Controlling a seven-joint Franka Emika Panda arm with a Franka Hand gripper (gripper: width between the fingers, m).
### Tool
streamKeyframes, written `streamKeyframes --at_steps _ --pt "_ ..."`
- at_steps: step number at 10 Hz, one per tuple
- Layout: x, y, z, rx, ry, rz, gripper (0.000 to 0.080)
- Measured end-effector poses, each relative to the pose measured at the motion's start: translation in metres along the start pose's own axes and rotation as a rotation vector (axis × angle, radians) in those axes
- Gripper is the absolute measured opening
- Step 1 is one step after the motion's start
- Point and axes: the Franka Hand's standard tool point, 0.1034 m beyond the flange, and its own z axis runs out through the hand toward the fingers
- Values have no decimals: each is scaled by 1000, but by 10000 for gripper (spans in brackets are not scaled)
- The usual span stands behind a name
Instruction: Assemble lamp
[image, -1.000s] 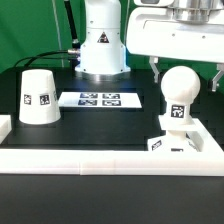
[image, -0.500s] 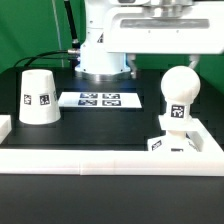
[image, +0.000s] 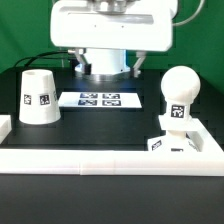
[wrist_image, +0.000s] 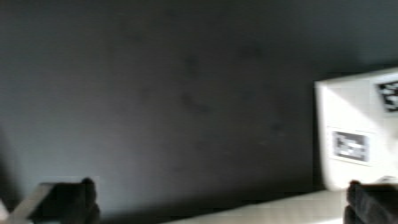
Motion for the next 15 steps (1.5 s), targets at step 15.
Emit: streamKeyframes --at_steps 15 --pt "-84 94 5 15 -72 -77 699"
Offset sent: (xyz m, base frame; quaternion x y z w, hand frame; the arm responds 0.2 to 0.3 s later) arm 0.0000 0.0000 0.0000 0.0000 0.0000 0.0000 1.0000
